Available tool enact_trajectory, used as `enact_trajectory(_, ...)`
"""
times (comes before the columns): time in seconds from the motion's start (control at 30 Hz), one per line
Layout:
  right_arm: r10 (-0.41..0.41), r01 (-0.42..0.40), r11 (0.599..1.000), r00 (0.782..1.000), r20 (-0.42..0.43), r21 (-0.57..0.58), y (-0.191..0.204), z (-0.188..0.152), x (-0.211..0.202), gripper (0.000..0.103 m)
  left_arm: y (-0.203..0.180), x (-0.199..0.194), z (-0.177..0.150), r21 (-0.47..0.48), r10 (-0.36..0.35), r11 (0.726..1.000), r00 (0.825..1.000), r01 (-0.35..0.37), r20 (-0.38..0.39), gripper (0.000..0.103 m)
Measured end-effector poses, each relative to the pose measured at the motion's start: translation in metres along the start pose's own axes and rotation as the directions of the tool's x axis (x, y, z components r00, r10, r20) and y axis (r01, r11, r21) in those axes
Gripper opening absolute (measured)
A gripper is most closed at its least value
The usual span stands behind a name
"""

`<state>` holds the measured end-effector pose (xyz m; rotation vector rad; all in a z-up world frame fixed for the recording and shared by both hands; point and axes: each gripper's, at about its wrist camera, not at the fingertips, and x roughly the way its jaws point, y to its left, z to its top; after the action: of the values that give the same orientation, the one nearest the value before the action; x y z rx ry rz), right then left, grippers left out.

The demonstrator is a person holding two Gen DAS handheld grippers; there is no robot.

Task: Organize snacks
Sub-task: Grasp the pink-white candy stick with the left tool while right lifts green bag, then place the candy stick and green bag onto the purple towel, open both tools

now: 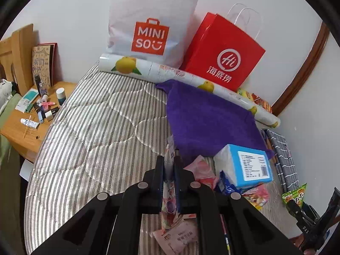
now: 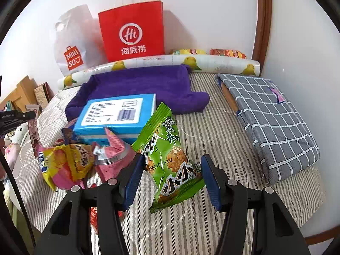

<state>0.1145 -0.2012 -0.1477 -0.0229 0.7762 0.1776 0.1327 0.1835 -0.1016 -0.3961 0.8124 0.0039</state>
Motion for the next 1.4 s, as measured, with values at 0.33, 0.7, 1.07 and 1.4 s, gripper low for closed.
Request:
enact_trajectory(0.33,0.051,-0.05,0.999,0.998,0.027,-0.019,0.013,0.011,-0.021,0.055,-0.053,-0.03,0.0,0.063,-0.083,0.995,0.996,0.081,0.017,0.009)
enact_trajectory(0.7,0.104,-0.102,0.994,0.993,0.052,-0.034,0.021,0.044,-0.028,0.055,-0.118,-0.03,0.012,0.142,-0.151,0.979,0.989,0.148,0.009,0.009)
enact_trajectory(1.07,0.154,-0.149,0.987,0.983,0.096,-0.062,0.028,0.114,-0.011,0.055,-0.154,0.0,0.057,0.173,-0.183,0.968,0.983,0.182,-0.011,0.009)
enact_trajectory(1.4,0.143,-0.133,0.987,0.983,0.117,-0.094,0.03,0.181,0.04,0.055,-0.152,0.033,0.109,0.201,-0.102,0.974,0.995,0.101,-0.006,0.009)
